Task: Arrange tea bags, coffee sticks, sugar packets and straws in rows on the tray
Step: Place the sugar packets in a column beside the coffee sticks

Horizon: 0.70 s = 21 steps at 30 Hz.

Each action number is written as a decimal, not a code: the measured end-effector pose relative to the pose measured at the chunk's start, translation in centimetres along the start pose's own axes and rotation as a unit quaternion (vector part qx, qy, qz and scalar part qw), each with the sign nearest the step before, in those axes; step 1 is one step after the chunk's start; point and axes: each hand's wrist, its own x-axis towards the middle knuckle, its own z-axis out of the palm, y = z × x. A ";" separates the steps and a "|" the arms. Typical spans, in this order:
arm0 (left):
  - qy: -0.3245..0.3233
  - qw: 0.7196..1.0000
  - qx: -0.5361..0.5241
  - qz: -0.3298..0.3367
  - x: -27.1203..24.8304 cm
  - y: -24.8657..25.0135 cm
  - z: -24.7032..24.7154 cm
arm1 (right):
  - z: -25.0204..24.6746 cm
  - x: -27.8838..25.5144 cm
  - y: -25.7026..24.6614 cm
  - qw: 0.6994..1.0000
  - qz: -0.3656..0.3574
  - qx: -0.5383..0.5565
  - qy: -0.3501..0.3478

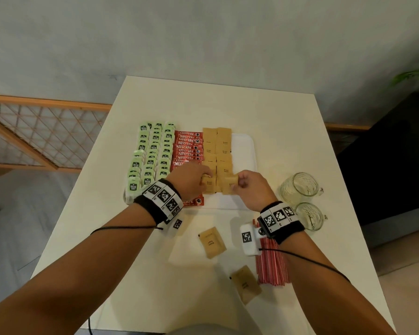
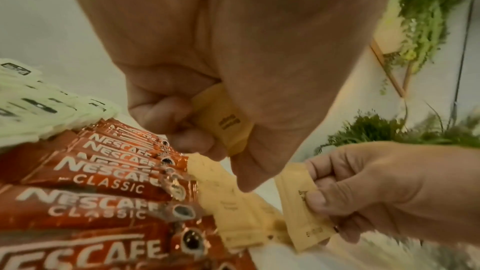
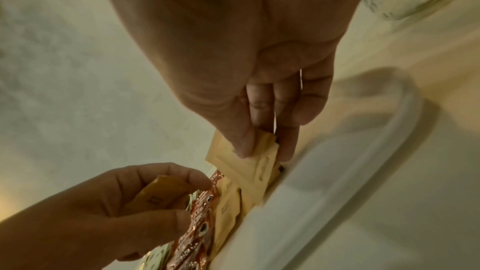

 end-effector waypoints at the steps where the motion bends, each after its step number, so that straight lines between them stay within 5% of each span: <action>1: -0.003 1.000 0.016 -0.002 0.2 0.0 0.2 | 0.1 0.0 0.1 1.000 0.003 -0.010 -0.007; 21: 0.013 0.998 0.055 -0.014 2.2 0.4 0.8 | 0.6 0.4 -1.0 1.000 -0.001 -0.022 0.021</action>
